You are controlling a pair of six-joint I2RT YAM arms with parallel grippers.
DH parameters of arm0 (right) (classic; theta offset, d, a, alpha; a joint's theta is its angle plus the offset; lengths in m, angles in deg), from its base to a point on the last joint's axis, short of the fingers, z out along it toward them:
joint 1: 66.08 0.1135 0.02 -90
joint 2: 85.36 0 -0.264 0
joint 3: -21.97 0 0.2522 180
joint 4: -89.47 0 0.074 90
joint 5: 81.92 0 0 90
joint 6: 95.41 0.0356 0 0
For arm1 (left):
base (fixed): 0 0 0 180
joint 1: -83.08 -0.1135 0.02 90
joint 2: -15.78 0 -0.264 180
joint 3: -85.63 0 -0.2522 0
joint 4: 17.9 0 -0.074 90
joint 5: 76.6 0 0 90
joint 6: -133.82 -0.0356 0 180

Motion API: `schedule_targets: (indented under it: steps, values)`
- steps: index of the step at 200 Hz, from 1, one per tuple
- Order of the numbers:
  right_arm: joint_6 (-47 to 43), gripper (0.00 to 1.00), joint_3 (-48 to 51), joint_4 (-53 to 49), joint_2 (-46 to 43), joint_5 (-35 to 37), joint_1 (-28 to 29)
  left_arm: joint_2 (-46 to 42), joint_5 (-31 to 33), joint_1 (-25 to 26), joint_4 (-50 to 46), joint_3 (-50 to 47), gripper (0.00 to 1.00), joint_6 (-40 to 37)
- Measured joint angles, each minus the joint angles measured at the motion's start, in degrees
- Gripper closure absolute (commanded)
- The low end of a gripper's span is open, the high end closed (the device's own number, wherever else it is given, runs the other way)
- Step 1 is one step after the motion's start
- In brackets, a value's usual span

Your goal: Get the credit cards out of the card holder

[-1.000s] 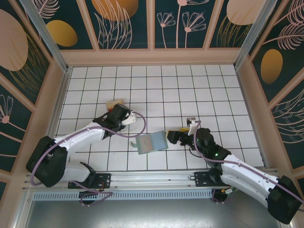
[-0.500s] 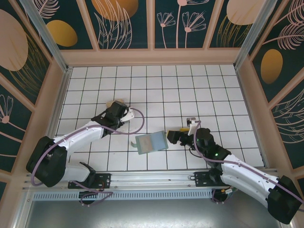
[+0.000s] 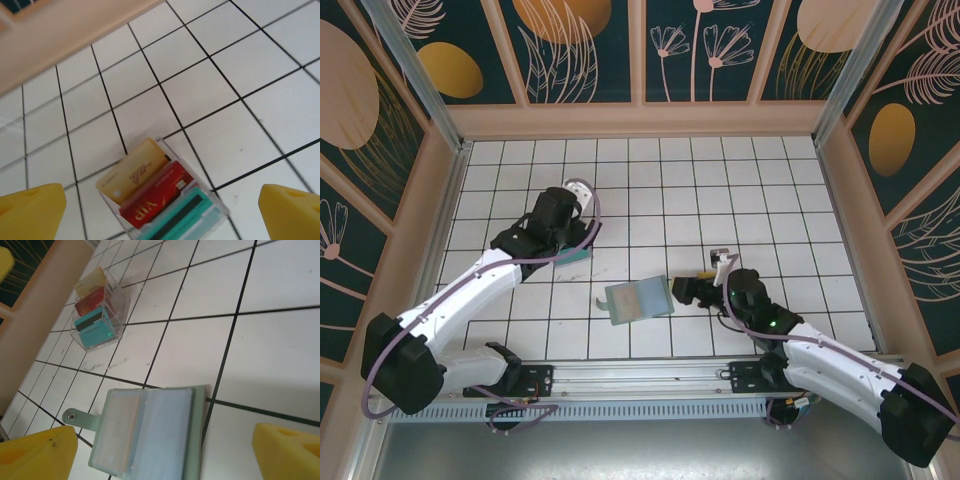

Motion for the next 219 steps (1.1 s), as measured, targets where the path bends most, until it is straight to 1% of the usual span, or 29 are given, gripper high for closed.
schedule_targets:
  steps: [23, 34, 42, 50, 64, 72, 87, 99, 113, 123, 136, 148, 156, 185, 204, 219]
  values:
    - [0.1, 0.22, -0.2, 0.2, 2.3, -0.1, 0.5, -0.4, -1.1, 0.0, -4.7, 2.1, 0.02, 12.0]
    - [0.2, 0.25, -0.5, 0.3, 4.0, -0.2, 0.7, -0.9, -2.3, 0.0, -6.5, 2.2, 0.08, 17.4]
    - [0.2, 0.27, -0.7, 0.7, 5.5, -0.2, 1.0, -1.3, -3.4, 0.0, -7.9, 2.1, 0.08, 20.7]
    - [0.1, 0.30, -1.0, 1.0, 7.2, -0.3, 1.3, -1.9, -4.1, 0.0, -8.6, 1.9, 0.08, 23.9]
    - [0.2, 0.35, -1.6, 1.6, 10.3, -0.6, 1.7, -4.1, -4.7, 0.0, -9.0, 0.0, 0.05, 30.1]
    - [0.1, 0.39, -2.1, 2.0, 12.4, -0.8, 2.0, -6.1, -4.6, 0.0, -9.1, -1.6, 0.05, 33.3]
    - [0.2, 0.42, -3.0, 2.8, 16.1, -1.4, 2.4, -10.4, -4.5, 0.0, -9.5, -4.9, 0.08, 38.1]
    - [0.3, 0.43, -3.8, 3.1, 18.9, -1.6, 2.6, -14.7, -4.7, 0.0, -9.1, -7.8, 0.11, 40.9]
    - [0.3, 0.45, -4.8, 3.3, 22.0, -1.7, 2.8, -19.6, -5.6, 0.0, -8.5, -10.9, 0.19, 43.8]
    - [0.3, 0.46, -5.7, 3.3, 24.0, -1.6, 2.9, -22.4, -6.7, 0.0, -8.0, -12.9, 0.22, 45.4]
    - [0.4, 0.49, -6.7, 3.4, 26.3, -1.6, 3.1, -24.4, -8.7, 0.0, -6.9, -15.0, 0.32, 47.8]
    - [0.4, 0.53, -7.6, 3.6, 28.2, -1.6, 3.5, -24.9, -11.0, 0.0, -5.7, -16.8, 0.34, 50.2]
    - [0.6, 0.55, -8.0, 3.7, 29.2, -1.6, 3.6, -24.6, -12.5, 0.0, -4.8, -18.0, 0.38, 51.4]
    - [0.7, 0.56, -9.2, 3.6, 32.7, -1.5, 4.2, -23.1, -18.4, 0.2, -0.6, -23.8, 0.40, 56.0]
    - [0.9, 0.59, -9.3, 3.6, 33.4, -1.5, 5.0, -23.1, -20.4, 1.3, 2.1, -26.4, 0.41, 58.6]
    - [1.3, 0.62, -9.2, 3.6, 33.4, -1.6, 5.6, -22.9, -21.2, 3.3, 4.1, -27.4, 0.41, 60.2]
